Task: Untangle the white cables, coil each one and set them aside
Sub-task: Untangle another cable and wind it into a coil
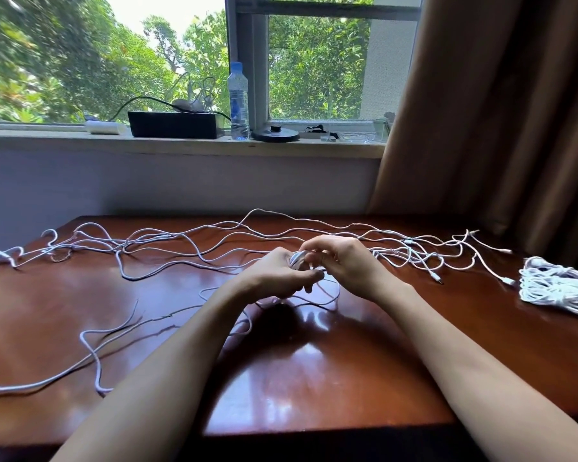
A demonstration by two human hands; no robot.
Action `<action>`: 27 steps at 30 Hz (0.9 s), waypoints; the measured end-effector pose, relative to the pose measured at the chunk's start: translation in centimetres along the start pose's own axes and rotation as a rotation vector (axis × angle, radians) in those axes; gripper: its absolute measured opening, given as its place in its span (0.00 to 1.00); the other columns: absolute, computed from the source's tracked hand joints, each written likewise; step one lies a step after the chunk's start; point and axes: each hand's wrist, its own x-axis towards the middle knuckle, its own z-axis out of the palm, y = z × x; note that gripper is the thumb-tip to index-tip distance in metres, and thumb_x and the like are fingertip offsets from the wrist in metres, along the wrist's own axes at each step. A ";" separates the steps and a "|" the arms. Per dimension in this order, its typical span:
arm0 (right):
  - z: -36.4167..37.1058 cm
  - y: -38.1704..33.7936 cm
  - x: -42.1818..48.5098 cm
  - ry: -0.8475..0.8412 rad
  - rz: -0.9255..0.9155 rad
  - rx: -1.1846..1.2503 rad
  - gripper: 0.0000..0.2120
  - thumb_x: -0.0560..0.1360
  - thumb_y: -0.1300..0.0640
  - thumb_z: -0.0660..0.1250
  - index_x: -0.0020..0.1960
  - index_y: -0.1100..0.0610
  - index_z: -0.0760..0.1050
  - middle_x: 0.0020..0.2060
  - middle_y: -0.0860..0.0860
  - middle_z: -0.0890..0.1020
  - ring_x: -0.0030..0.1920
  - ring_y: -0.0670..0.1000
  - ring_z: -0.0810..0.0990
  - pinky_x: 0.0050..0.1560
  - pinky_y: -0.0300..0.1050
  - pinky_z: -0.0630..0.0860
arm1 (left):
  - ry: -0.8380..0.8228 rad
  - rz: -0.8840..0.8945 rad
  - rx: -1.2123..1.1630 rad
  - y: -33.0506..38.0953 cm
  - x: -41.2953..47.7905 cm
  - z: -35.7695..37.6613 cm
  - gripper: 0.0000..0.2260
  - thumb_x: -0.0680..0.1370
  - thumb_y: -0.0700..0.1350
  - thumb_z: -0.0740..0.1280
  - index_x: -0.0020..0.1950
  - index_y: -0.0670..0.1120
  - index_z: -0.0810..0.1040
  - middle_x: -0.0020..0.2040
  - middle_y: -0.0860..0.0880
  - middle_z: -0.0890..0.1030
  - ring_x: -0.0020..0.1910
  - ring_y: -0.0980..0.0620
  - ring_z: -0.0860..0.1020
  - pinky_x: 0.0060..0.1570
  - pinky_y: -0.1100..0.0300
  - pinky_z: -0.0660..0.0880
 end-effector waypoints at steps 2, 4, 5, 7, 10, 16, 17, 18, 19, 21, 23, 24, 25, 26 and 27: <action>-0.1 0.1 -0.1 0.005 0.001 -0.017 0.09 0.79 0.62 0.68 0.57 0.57 0.82 0.46 0.48 0.85 0.45 0.46 0.82 0.49 0.36 0.76 | 0.006 0.002 -0.025 -0.1 0.0 -0.1 0.15 0.78 0.47 0.72 0.33 0.43 0.79 0.24 0.51 0.70 0.24 0.52 0.65 0.25 0.63 0.63; -0.3 0.4 -0.2 0.006 0.013 -0.038 0.09 0.79 0.63 0.68 0.57 0.57 0.82 0.46 0.46 0.84 0.44 0.42 0.81 0.49 0.34 0.75 | 0.024 0.011 -0.072 -0.2 0.1 -0.4 0.14 0.78 0.46 0.72 0.34 0.43 0.80 0.25 0.50 0.68 0.24 0.54 0.63 0.25 0.64 0.60; -0.3 0.5 -0.2 0.003 0.022 -0.046 0.09 0.79 0.63 0.68 0.57 0.56 0.82 0.45 0.45 0.84 0.42 0.40 0.80 0.48 0.33 0.75 | 0.033 0.024 -0.093 -0.2 0.1 -0.6 0.13 0.79 0.46 0.72 0.34 0.43 0.80 0.26 0.49 0.68 0.24 0.55 0.62 0.25 0.64 0.60; -0.2 0.7 -0.4 -0.010 0.042 -0.049 0.08 0.79 0.62 0.68 0.56 0.56 0.82 0.40 0.41 0.81 0.37 0.36 0.78 0.44 0.31 0.73 | 0.026 0.054 -0.112 -0.3 0.1 -1.0 0.11 0.79 0.44 0.71 0.37 0.44 0.80 0.26 0.53 0.70 0.24 0.57 0.63 0.25 0.65 0.60; -0.1 0.6 -0.4 -0.023 0.081 -0.005 0.05 0.80 0.60 0.69 0.55 0.56 0.82 0.35 0.40 0.79 0.34 0.37 0.77 0.39 0.30 0.70 | -0.011 0.065 -0.182 -0.5 0.1 -1.1 0.09 0.78 0.47 0.68 0.41 0.43 0.78 0.27 0.53 0.68 0.26 0.55 0.61 0.27 0.62 0.56; -0.4 0.5 -0.6 -0.037 0.114 0.089 0.04 0.80 0.56 0.69 0.53 0.56 0.81 0.34 0.46 0.81 0.30 0.41 0.75 0.37 0.33 0.71 | 0.053 0.035 -0.523 -0.4 0.8 -1.1 0.08 0.71 0.41 0.55 0.41 0.39 0.71 0.27 0.46 0.65 0.24 0.54 0.59 0.28 0.61 0.53; -0.3 0.4 -0.6 -0.035 0.109 0.094 0.05 0.80 0.56 0.69 0.53 0.56 0.81 0.34 0.47 0.81 0.30 0.42 0.76 0.37 0.35 0.72 | 0.083 0.030 -0.548 -0.4 0.8 -1.1 0.06 0.72 0.36 0.54 0.41 0.39 0.70 0.26 0.46 0.67 0.23 0.55 0.60 0.28 0.64 0.54; -0.2 0.4 -0.6 -0.028 0.105 0.103 0.05 0.80 0.55 0.70 0.53 0.55 0.81 0.34 0.48 0.82 0.31 0.44 0.77 0.37 0.37 0.74 | 0.107 0.023 -0.563 -0.5 0.9 -1.2 0.07 0.73 0.32 0.54 0.41 0.39 0.70 0.26 0.45 0.68 0.22 0.55 0.61 0.27 0.65 0.54; -0.2 0.4 -0.6 -0.018 0.106 0.113 0.06 0.79 0.54 0.70 0.53 0.56 0.82 0.34 0.50 0.83 0.32 0.48 0.79 0.38 0.41 0.76 | 0.120 0.020 -0.568 -0.6 0.9 -1.2 0.08 0.73 0.30 0.54 0.41 0.40 0.69 0.26 0.45 0.69 0.22 0.55 0.61 0.27 0.66 0.55; -0.1 0.5 -0.5 0.003 0.124 0.148 0.07 0.79 0.54 0.70 0.54 0.56 0.82 0.35 0.54 0.84 0.35 0.55 0.81 0.40 0.48 0.77 | 0.139 0.037 -0.567 -0.5 0.9 -1.4 0.08 0.73 0.29 0.55 0.41 0.40 0.70 0.26 0.44 0.70 0.23 0.55 0.62 0.26 0.67 0.55; 0.0 0.4 -0.5 0.017 0.137 0.197 0.08 0.80 0.53 0.70 0.55 0.55 0.82 0.36 0.57 0.84 0.37 0.60 0.81 0.42 0.54 0.79 | 0.155 0.061 -0.560 -0.4 0.8 -1.5 0.07 0.73 0.29 0.56 0.42 0.40 0.70 0.26 0.45 0.70 0.24 0.54 0.62 0.26 0.67 0.56; 0.0 0.4 -0.5 0.026 0.133 0.216 0.07 0.80 0.52 0.70 0.55 0.54 0.82 0.37 0.57 0.84 0.38 0.62 0.81 0.42 0.57 0.79 | 0.159 0.075 -0.565 -0.3 0.8 -1.5 0.07 0.74 0.29 0.57 0.42 0.39 0.70 0.26 0.45 0.70 0.24 0.54 0.62 0.26 0.66 0.56; -0.1 0.3 -0.5 0.033 0.128 0.224 0.07 0.80 0.52 0.69 0.54 0.54 0.82 0.37 0.56 0.83 0.38 0.62 0.81 0.43 0.59 0.80 | 0.160 0.087 -0.576 -0.2 0.8 -1.5 0.07 0.74 0.29 0.57 0.43 0.39 0.71 0.27 0.45 0.70 0.24 0.54 0.62 0.26 0.66 0.56; -0.1 0.3 -0.4 0.039 0.123 0.221 0.07 0.80 0.51 0.69 0.52 0.53 0.82 0.38 0.56 0.83 0.38 0.61 0.80 0.43 0.60 0.80 | 0.158 0.092 -0.589 -0.2 0.9 -1.5 0.07 0.75 0.29 0.58 0.43 0.39 0.71 0.27 0.45 0.70 0.24 0.54 0.62 0.26 0.66 0.56; -0.1 0.2 -0.4 0.045 0.122 0.205 0.07 0.80 0.51 0.69 0.51 0.54 0.82 0.38 0.55 0.83 0.38 0.60 0.79 0.43 0.59 0.79 | 0.157 0.092 -0.600 -0.1 0.9 -1.4 0.07 0.76 0.30 0.58 0.44 0.40 0.71 0.27 0.45 0.70 0.24 0.54 0.62 0.26 0.65 0.56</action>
